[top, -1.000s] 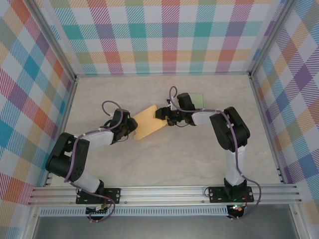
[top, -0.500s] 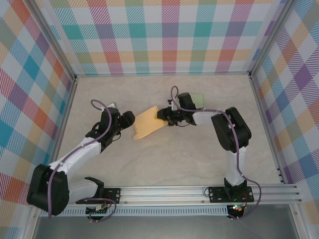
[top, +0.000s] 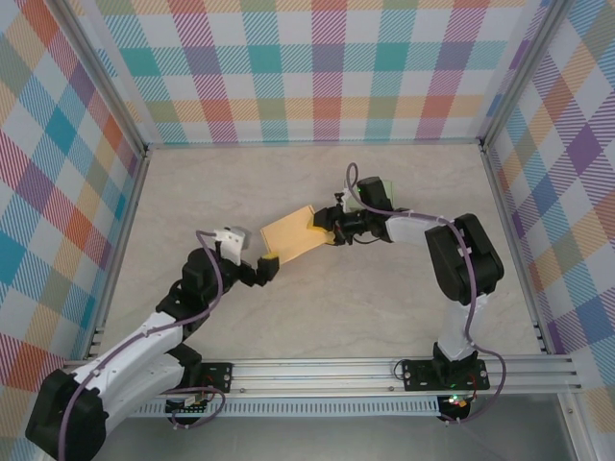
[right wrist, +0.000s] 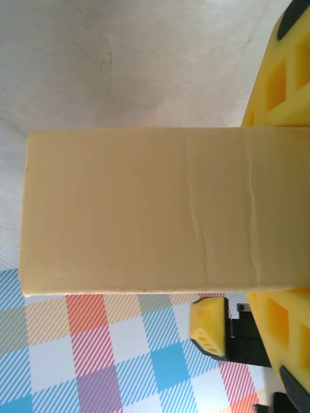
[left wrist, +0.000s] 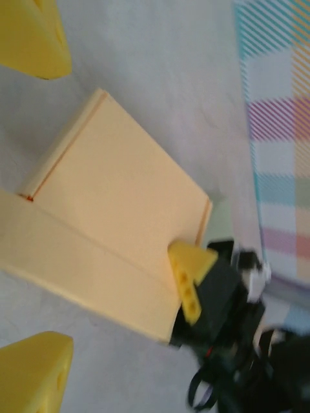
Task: Fold the paper box
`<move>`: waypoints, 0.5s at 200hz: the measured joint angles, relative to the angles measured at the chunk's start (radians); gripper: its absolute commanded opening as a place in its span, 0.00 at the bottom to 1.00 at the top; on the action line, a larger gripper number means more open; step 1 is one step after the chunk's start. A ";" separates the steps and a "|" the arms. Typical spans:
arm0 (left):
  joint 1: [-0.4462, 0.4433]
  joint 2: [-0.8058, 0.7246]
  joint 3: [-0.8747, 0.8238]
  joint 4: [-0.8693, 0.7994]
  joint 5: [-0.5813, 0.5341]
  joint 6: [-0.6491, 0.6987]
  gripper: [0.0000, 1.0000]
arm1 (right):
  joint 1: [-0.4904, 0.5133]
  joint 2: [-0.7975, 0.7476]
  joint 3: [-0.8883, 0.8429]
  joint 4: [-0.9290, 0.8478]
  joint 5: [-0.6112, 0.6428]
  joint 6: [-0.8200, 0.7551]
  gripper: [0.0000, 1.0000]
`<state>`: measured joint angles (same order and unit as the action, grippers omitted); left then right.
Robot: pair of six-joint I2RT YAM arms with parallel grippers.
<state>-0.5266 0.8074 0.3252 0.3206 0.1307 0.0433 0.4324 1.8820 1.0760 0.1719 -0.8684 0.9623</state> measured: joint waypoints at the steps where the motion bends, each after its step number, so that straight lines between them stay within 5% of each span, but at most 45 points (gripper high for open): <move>1: -0.006 -0.005 -0.002 0.002 0.000 0.013 1.00 | -0.001 -0.003 -0.001 -0.003 -0.002 0.000 0.46; 48: -0.162 -0.064 -0.014 0.018 -0.069 0.356 1.00 | -0.014 -0.037 -0.010 -0.069 -0.043 0.019 0.46; 100: -0.264 0.135 -0.002 0.002 -0.250 0.584 1.00 | -0.014 -0.040 -0.011 -0.084 -0.076 0.056 0.46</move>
<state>-0.7902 0.9428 0.3237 0.3222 -0.1196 0.6273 0.4187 1.8416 1.0645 0.0875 -0.9443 1.0183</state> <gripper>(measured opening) 0.997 0.463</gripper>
